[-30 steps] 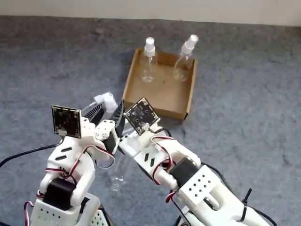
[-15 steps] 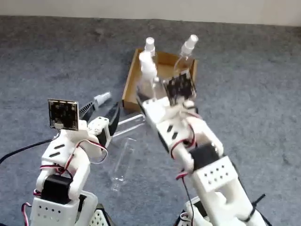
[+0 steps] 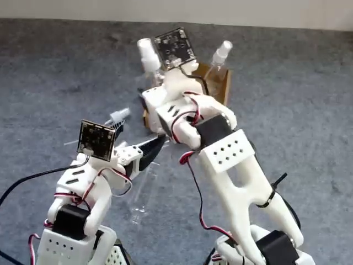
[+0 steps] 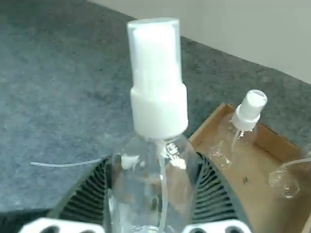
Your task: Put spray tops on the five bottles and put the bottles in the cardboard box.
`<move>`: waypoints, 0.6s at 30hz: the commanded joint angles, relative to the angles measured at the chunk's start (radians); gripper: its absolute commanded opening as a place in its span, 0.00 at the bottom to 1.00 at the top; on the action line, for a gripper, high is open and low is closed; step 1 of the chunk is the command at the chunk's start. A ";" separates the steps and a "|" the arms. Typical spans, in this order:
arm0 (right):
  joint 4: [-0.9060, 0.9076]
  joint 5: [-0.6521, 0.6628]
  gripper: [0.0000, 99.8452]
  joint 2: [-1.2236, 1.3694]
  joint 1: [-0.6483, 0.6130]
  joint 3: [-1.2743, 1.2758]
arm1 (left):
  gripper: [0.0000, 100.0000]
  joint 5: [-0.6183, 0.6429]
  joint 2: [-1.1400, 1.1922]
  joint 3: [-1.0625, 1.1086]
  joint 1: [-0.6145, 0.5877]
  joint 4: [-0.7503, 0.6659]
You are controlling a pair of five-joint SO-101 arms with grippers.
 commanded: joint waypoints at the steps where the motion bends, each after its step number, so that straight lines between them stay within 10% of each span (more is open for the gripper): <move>1: 0.107 -0.006 0.00 -0.030 -0.039 -0.102 | 0.31 -0.009 0.002 0.035 -0.045 -0.109; 18: 0.252 0.061 0.00 -0.213 -0.012 -0.097 | 0.27 -0.063 0.001 0.054 -0.064 -0.137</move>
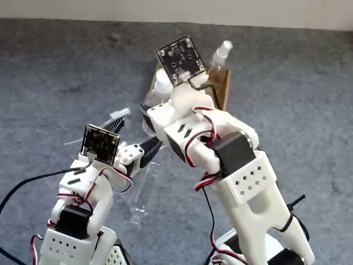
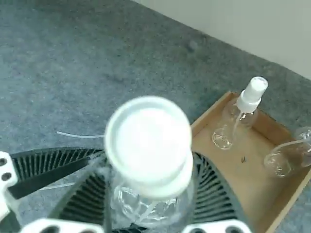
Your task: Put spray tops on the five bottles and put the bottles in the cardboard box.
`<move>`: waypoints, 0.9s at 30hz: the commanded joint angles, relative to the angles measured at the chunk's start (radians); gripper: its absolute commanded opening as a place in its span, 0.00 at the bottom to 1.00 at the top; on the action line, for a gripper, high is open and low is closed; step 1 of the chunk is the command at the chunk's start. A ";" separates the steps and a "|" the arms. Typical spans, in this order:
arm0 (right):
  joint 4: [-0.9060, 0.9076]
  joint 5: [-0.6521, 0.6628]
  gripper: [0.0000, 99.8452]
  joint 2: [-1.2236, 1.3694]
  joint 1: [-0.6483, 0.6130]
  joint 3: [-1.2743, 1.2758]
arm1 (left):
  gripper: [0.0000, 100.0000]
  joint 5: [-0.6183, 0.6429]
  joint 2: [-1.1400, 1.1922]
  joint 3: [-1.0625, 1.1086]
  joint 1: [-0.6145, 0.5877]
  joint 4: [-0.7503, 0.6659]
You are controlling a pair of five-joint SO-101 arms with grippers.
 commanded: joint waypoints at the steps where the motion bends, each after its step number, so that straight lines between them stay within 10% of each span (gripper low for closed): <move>1: -0.024 0.025 0.00 -0.010 0.058 -0.058 | 0.27 -0.005 -0.001 -0.001 -0.025 -0.017; 7: -0.229 0.025 0.00 0.179 0.240 -0.059 | 0.16 -0.003 0.002 -0.008 -0.156 -0.020; 27: -0.639 0.017 0.00 0.645 0.217 -0.059 | 0.11 0.000 0.004 -0.002 -0.194 -0.020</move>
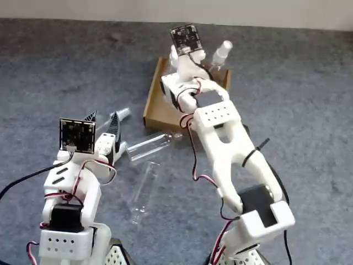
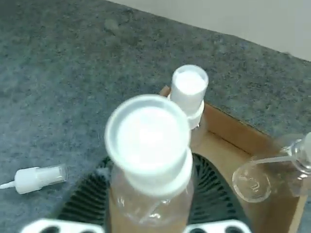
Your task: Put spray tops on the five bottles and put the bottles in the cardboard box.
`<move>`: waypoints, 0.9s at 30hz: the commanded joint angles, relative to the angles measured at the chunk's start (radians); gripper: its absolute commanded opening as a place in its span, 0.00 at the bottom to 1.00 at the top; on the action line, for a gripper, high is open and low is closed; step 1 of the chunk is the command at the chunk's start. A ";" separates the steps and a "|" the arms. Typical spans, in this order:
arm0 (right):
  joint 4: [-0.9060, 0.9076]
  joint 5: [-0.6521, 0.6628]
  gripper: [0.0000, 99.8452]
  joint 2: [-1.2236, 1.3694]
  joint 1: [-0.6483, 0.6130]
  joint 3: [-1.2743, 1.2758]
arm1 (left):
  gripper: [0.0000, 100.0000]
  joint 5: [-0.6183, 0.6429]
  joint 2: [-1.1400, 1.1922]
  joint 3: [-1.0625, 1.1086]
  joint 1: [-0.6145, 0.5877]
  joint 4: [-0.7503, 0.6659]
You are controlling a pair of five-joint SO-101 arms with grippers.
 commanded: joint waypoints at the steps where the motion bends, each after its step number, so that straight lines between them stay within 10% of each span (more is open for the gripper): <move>1: -0.054 0.005 0.00 0.008 -0.022 -0.061 | 0.11 0.003 0.002 -0.007 -0.005 -0.020; 27: -0.147 0.009 0.01 0.199 -0.036 -0.070 | 0.12 0.003 0.002 -0.005 -0.005 -0.020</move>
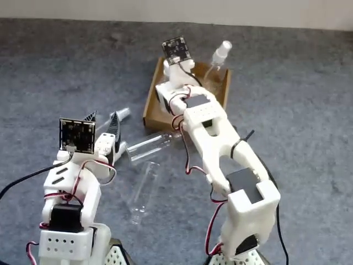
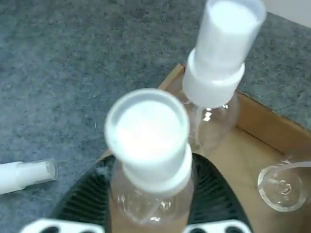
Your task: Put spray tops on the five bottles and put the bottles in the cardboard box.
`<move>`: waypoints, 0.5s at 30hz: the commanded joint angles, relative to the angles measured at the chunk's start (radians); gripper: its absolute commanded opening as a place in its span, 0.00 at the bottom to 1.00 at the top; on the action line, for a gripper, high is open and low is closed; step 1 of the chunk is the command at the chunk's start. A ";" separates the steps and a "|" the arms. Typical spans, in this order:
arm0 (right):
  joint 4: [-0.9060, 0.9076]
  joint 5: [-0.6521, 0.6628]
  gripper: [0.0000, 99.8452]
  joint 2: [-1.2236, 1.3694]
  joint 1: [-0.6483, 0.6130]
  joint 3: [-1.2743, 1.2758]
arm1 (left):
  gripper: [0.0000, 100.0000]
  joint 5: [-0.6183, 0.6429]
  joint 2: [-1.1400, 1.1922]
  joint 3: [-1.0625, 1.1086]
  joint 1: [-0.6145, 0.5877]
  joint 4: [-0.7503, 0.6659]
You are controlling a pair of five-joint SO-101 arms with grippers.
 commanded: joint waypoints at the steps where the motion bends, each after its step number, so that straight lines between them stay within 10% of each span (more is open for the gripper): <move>1: -0.025 0.008 0.01 -0.002 -0.013 -0.050 | 0.12 0.003 0.002 -0.005 -0.005 -0.020; 15: -0.021 0.008 0.13 -0.007 -0.036 -0.048 | 0.12 0.002 0.002 -0.005 -0.005 -0.020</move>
